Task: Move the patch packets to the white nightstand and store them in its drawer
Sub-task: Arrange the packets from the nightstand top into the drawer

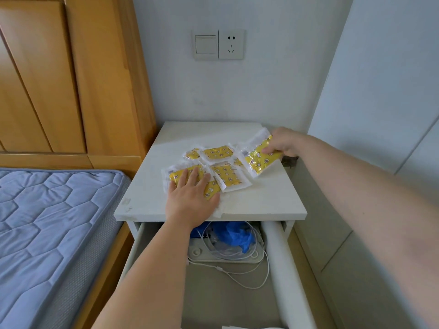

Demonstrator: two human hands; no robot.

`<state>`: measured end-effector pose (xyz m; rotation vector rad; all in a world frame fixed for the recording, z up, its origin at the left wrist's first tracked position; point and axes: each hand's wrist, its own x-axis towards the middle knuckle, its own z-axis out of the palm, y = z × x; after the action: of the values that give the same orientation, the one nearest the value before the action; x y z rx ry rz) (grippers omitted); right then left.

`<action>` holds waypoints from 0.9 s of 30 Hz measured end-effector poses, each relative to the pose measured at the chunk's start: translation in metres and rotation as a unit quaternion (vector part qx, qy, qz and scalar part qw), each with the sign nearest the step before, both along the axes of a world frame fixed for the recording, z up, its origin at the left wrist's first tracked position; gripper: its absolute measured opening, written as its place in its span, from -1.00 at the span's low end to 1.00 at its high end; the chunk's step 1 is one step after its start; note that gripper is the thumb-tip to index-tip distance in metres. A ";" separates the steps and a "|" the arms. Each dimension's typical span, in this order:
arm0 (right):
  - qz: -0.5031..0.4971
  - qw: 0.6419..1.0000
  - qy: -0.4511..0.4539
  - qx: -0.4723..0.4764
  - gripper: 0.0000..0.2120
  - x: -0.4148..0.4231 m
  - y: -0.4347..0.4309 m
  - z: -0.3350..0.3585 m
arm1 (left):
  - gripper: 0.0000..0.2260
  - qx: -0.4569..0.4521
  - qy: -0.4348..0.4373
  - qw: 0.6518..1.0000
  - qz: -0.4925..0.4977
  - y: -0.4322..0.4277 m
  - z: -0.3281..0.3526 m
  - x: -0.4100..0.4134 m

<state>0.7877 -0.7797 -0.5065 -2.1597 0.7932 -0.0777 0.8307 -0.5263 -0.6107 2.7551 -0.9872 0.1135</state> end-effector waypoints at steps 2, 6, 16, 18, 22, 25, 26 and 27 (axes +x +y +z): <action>0.057 0.992 0.077 -0.081 -0.83 0.017 0.001 0.000 | -0.43 -0.002 -0.003 1.000 -0.001 0.001 0.000 0.000; 0.092 0.948 0.162 -0.257 -0.66 0.048 0.002 -0.002 | -0.43 -0.006 -0.010 1.000 -0.005 0.001 -0.003 0.002; 0.078 0.951 0.220 -0.201 -0.42 0.059 0.006 -0.017 | -0.44 -0.001 -0.018 1.000 -0.006 0.000 -0.005 0.004; 0.037 0.970 0.191 -0.144 -0.50 0.048 0.001 -0.027 | -0.45 -0.003 -0.014 1.000 -0.004 0.000 -0.004 0.003; -0.115 0.991 -0.001 0.071 -0.38 0.029 -0.021 -0.063 | -0.45 -0.007 -0.008 1.000 -0.002 0.000 -0.002 0.003; -0.225 0.950 -0.168 0.140 -0.33 -0.001 -0.003 -0.075 | -0.45 -0.007 -0.007 1.000 -0.004 0.001 -0.001 0.001; -0.246 0.935 -0.214 0.138 -0.37 -0.014 0.011 -0.075 | -0.46 -0.009 -0.008 1.000 -0.004 0.001 -0.001 0.001; -0.258 0.921 -0.255 0.141 -0.41 -0.025 0.022 -0.079 | -0.46 -0.011 -0.009 1.000 -0.004 0.001 -0.001 0.001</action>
<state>0.7627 -0.7581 -0.5856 -1.5091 0.9663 -0.7225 0.8316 -0.5255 -0.6122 2.7351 -0.9949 0.1477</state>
